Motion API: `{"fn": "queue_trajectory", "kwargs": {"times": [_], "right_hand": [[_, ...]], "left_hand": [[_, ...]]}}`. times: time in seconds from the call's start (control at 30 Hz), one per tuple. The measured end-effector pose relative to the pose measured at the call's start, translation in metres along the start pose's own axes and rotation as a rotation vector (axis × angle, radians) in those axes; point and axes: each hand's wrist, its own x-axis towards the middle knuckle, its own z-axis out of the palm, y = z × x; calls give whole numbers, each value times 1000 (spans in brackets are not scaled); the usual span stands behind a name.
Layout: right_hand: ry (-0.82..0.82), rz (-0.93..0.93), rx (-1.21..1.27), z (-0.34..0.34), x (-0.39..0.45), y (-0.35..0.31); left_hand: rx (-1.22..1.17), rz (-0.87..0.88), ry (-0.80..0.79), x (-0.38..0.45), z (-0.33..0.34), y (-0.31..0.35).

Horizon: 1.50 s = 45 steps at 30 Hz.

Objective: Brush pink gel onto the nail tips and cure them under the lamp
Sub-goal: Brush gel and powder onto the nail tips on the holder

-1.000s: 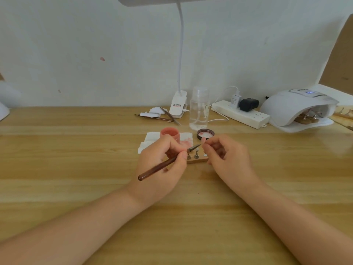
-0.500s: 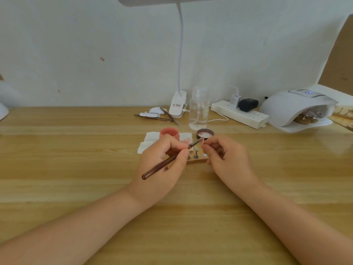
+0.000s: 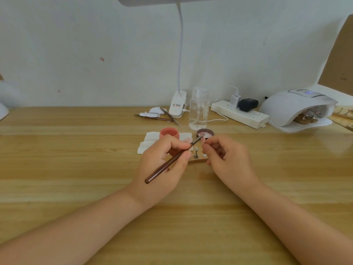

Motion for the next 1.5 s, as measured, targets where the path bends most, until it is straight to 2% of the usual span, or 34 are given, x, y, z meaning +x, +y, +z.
{"fn": "queue_trajectory", "kwargs": {"times": [0.23, 0.4, 0.63, 0.87, 1.03, 1.3, 1.5], "right_hand": [[6, -6, 31, 0, 0, 0], [6, 21, 78, -1, 0, 1], [16, 24, 91, -1, -1, -1], [14, 54, 119, -1, 0, -1], [17, 54, 113, -2, -1, -1], [16, 57, 92, -2, 0, -1], [13, 23, 92, -2, -1, -2]], "left_hand": [[6, 11, -18, -1, -3, 1], [0, 29, 38, -1, -2, 2], [6, -6, 5, -2, 0, 0], [-6, 68, 7, -1, -4, 4], [42, 32, 27, -1, 0, 2], [-11, 23, -5, -2, -5, 2], [-150, -141, 54, -1, -2, -2]]}}
